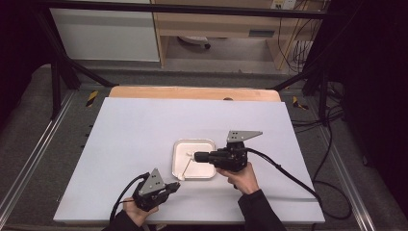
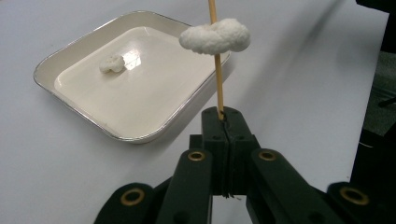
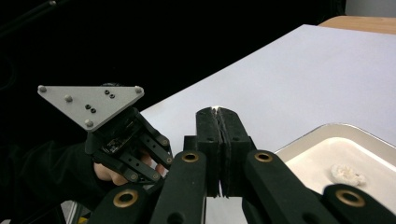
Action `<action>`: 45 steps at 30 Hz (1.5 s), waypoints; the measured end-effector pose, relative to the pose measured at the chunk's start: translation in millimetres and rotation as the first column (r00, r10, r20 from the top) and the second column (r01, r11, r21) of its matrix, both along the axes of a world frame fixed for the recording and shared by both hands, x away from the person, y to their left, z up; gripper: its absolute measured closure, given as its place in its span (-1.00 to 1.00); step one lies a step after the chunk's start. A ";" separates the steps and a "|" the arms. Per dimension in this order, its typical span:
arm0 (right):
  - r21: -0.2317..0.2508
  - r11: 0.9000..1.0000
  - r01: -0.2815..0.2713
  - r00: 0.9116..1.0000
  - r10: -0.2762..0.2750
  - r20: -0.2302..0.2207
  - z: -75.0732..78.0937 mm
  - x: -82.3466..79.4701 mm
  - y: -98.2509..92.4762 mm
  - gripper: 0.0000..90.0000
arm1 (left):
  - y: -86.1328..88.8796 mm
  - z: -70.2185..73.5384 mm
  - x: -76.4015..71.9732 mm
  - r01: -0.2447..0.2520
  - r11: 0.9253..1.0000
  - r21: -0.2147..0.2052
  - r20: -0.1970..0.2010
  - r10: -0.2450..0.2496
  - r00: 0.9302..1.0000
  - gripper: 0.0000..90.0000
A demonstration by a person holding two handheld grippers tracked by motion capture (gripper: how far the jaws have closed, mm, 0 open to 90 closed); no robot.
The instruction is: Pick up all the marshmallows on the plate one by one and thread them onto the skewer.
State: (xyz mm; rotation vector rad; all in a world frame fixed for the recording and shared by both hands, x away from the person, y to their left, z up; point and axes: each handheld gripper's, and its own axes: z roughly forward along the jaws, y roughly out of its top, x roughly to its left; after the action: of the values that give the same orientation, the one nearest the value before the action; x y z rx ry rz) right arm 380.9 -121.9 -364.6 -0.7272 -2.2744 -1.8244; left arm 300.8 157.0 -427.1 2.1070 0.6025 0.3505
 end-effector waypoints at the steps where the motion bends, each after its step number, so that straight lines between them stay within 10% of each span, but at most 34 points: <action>1: -0.003 1.000 0.000 1.000 0.000 0.004 -0.6 -0.2 0.2 0.98 | 0.0 0.0 0.0 0.000 1.000 0.002 0.000 0.000 1.000 0.98; 33: -0.035 0.999 0.030 0.998 -0.028 0.055 6.6 -5.1 -6.9 1.00 | 5.2 0.2 2.7 -0.021 0.999 -0.033 0.012 0.021 1.000 0.98; 45: -0.013 1.000 0.025 0.998 -0.024 0.052 9.1 -5.0 -8.3 0.98 | 1.7 1.2 -0.8 0.015 1.000 0.025 0.051 -0.016 0.999 0.98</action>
State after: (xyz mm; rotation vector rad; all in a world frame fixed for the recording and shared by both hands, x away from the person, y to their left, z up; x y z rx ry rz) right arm 376.0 -130.2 -355.6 -0.7215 -2.3228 -1.8613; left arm 299.9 158.6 -425.8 2.1187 0.5543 0.4035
